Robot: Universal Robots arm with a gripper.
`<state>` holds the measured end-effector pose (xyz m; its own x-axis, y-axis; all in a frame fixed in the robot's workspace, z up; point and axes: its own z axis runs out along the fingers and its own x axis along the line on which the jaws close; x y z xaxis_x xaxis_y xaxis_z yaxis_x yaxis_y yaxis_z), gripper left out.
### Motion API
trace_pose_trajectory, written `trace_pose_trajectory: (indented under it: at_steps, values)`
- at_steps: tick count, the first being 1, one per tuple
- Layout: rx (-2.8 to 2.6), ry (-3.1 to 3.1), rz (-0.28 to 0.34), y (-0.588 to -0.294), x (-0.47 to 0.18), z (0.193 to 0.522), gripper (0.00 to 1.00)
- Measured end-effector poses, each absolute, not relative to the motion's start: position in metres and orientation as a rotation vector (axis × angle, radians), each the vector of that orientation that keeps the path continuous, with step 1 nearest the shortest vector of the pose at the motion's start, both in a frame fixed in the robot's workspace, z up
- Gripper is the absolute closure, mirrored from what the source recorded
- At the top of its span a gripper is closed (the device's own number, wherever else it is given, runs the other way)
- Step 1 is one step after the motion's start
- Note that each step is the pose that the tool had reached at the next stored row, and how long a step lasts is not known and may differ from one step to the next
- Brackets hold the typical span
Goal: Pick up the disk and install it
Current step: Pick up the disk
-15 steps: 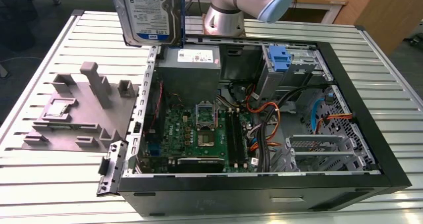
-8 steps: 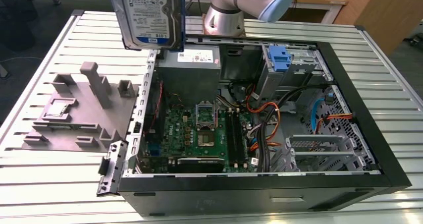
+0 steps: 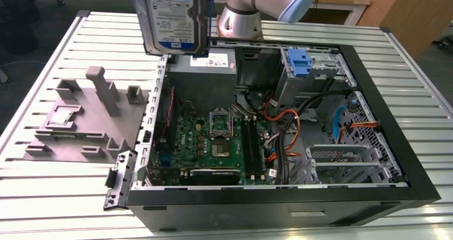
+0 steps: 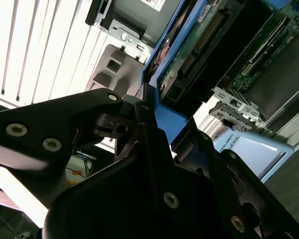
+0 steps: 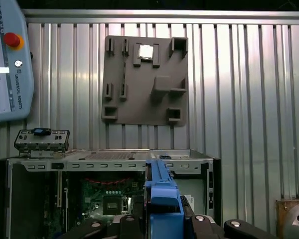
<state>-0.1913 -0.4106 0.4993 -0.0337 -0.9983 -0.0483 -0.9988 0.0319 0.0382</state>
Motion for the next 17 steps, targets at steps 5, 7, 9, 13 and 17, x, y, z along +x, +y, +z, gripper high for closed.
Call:
trace_pose_trajectory:
  at_steps: [5, 7, 9, 13, 17]
  values:
    - [-2.178, 2.251, 0.096, -0.411, -0.168, 0.499, 0.64]
    - [-2.178, 2.251, 0.096, -0.411, -0.159, 0.499, 0.64]
    - [-2.178, 2.251, 0.096, -0.411, -0.151, 0.499, 0.64]
    - [-2.178, 2.251, 0.096, -0.411, -0.139, 0.498, 0.64]
    - [-2.178, 2.251, 0.096, -0.418, -0.137, 0.497, 0.64]
